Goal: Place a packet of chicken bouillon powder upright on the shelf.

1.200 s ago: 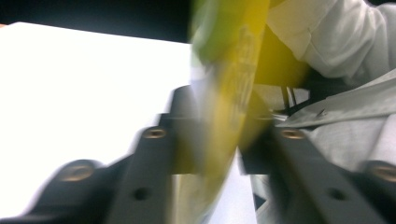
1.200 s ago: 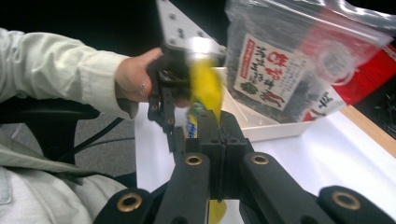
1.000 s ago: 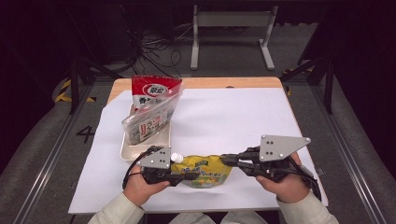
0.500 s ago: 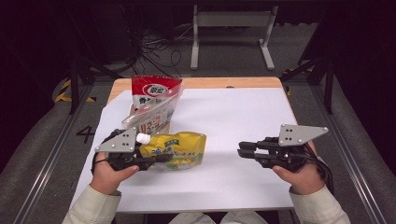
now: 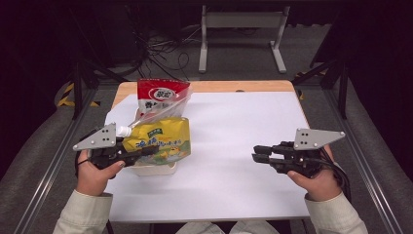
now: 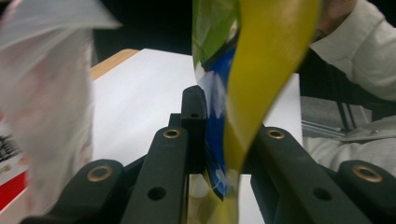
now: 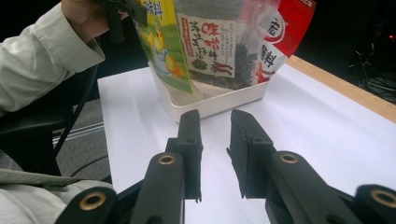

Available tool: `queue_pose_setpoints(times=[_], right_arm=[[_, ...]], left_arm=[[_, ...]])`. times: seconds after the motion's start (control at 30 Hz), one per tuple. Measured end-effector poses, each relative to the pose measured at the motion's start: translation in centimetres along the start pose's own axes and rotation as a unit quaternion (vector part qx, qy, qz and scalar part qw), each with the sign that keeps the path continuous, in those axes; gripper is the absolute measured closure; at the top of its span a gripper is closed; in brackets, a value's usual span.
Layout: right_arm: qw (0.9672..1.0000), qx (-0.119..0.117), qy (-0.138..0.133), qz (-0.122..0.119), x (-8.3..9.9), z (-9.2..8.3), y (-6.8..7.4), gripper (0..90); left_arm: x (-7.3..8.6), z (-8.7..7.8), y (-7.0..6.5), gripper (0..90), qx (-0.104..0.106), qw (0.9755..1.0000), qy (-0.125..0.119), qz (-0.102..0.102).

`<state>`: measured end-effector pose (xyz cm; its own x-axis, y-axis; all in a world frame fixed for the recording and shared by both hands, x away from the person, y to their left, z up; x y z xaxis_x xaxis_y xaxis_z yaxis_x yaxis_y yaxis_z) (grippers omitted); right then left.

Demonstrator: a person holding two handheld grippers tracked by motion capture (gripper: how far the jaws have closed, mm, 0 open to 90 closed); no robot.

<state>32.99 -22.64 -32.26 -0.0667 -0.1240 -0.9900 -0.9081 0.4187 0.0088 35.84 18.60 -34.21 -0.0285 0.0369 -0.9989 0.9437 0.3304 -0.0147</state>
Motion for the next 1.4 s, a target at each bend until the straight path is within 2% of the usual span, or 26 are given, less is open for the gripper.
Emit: queue_pose_setpoints(times=[0.2, 0.4, 0.57, 0.7, 0.87, 1.0, 1.17, 1.27, 1.4], right_arm=[[1.0000, 0.008, 0.000, 0.002, 0.1, -0.3, -0.4, 72.9], [0.9999, 0.011, -0.001, 0.002, 0.1, -0.6, -0.6, 72.5], [0.9999, 0.011, -0.001, 0.001, 0.1, -0.6, -0.6, 72.3], [0.9999, 0.011, -0.003, 0.002, 0.1, -0.6, -0.6, 71.9], [0.9999, 0.013, -0.001, 0.003, 0.2, -0.6, -0.8, 71.3], [0.9999, 0.015, 0.000, 0.003, 0.2, -0.7, -0.8, 71.0], [0.9999, 0.015, -0.002, 0.005, 0.2, -0.8, -0.9, 69.7], [0.9999, 0.015, -0.002, 0.006, 0.3, -0.8, -0.9, 69.1], [0.9998, 0.015, 0.000, 0.009, 0.4, -0.7, -1.0, 67.9]], left_arm=[[0.6, -0.7, 1.0, 79.9, -0.036, 0.9991, 0.022, 0.012], [1.2, -1.1, 1.4, 79.9, -0.048, 0.9982, 0.037, 0.005], [2.6, -1.3, 2.3, 79.9, -0.060, 0.9965, 0.057, -0.010], [3.5, -1.3, 2.6, 79.9, -0.056, 0.9966, 0.052, -0.031], [4.3, -1.3, 3.0, 80.0, -0.059, 0.9963, 0.041, -0.048], [4.9, -1.3, 3.2, 80.2, -0.074, 0.9943, 0.064, -0.044], [5.6, -1.0, 3.3, 80.2, -0.069, 0.9942, 0.068, -0.049], [6.4, -0.8, 3.5, 80.2, -0.071, 0.9931, 0.072, -0.059], [7.1, -1.1, 3.7, 80.2, -0.073, 0.9924, 0.062, -0.077]])
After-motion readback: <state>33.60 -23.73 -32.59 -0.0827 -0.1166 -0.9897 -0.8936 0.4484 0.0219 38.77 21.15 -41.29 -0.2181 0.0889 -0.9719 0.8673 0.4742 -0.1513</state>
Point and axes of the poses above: each handheld gripper's, and its own axes: z roughly forward along the jaws, x roughly out of its underside, y roughly to its left, the point moved 4 cm from there along z, roughly forward along the jaws, and after that the axes turned 15 degrees about -y, right-handed, at the moved point
